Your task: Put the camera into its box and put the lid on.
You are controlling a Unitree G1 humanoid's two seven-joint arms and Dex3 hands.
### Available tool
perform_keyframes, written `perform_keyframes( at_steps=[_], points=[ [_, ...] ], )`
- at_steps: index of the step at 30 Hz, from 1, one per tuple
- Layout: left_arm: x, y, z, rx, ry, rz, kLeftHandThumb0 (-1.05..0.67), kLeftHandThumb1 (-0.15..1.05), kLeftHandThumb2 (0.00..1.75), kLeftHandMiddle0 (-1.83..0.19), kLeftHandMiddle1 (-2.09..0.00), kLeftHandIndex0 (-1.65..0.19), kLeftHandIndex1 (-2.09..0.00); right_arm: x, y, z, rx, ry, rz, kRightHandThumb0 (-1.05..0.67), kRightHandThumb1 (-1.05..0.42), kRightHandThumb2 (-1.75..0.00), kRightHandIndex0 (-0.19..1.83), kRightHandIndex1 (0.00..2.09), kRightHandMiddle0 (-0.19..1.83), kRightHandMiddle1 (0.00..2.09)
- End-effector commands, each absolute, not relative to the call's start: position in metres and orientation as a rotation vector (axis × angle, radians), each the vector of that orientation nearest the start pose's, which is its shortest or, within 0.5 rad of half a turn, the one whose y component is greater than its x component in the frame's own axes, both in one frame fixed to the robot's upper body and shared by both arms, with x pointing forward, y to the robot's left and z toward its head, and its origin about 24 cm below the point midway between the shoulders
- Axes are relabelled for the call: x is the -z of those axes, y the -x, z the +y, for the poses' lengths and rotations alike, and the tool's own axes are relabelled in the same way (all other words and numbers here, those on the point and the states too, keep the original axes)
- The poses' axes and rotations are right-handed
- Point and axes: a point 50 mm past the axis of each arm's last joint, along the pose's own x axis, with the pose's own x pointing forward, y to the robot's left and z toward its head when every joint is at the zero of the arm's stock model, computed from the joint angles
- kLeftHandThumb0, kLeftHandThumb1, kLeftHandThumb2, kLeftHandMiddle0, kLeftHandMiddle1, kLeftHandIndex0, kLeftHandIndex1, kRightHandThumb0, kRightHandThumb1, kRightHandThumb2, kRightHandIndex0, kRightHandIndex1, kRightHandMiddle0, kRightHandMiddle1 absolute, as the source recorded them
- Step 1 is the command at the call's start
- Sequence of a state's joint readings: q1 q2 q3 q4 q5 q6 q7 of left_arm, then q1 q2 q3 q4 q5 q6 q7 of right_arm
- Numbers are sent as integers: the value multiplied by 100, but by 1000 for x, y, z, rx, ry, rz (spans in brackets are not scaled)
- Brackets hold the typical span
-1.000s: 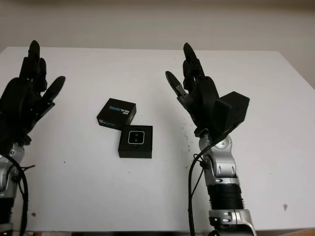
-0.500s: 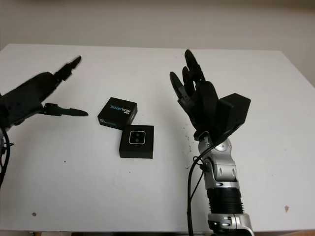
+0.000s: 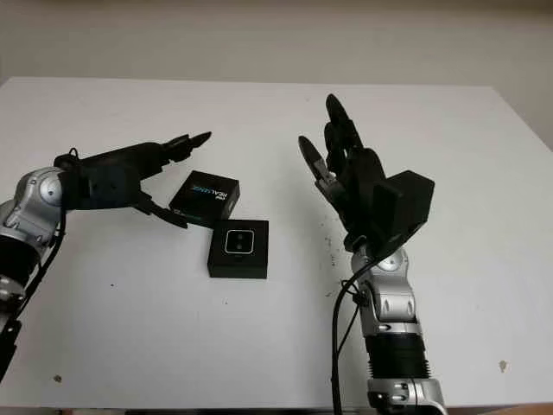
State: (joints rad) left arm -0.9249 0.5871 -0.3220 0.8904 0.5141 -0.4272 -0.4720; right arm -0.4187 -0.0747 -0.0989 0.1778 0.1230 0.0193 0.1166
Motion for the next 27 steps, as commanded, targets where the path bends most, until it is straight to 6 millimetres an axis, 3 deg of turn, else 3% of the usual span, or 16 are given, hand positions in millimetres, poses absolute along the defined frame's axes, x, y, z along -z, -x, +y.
perform_keyframes(
  at_steps=[1, 9, 17, 21, 27],
  points=[
    [-163, -390, 191, 602, -1339, -90, -41, 78, 6, 19, 0, 19, 0, -117, -327, -153, -122, -51, -226, -53, -105, -24, 2, 9, 9, 17],
    [-164, -395, 183, 584, -1547, -188, -30, 79, 6, 18, -2, 19, 0, -112, -326, -153, -117, -36, -217, -53, -105, -23, 3, 8, 6, 17],
    [-159, -396, 181, 614, -1636, -216, -18, 80, 5, 0, -9, 7, -8, -109, -324, -153, -107, -40, -205, -52, -105, -21, 5, 8, 7, 18],
    [-157, -395, 182, 619, -1706, -231, -25, 81, 6, -8, -10, 0, -10, -108, -324, -154, -106, -38, -199, -52, -105, -21, 5, 8, 7, 18],
    [-154, -395, 185, 636, -1671, -183, -26, 82, 6, -7, -7, -1, -9, -109, -323, -155, -102, -35, -198, -51, -105, -21, 5, 8, 7, 18]
  ],
)
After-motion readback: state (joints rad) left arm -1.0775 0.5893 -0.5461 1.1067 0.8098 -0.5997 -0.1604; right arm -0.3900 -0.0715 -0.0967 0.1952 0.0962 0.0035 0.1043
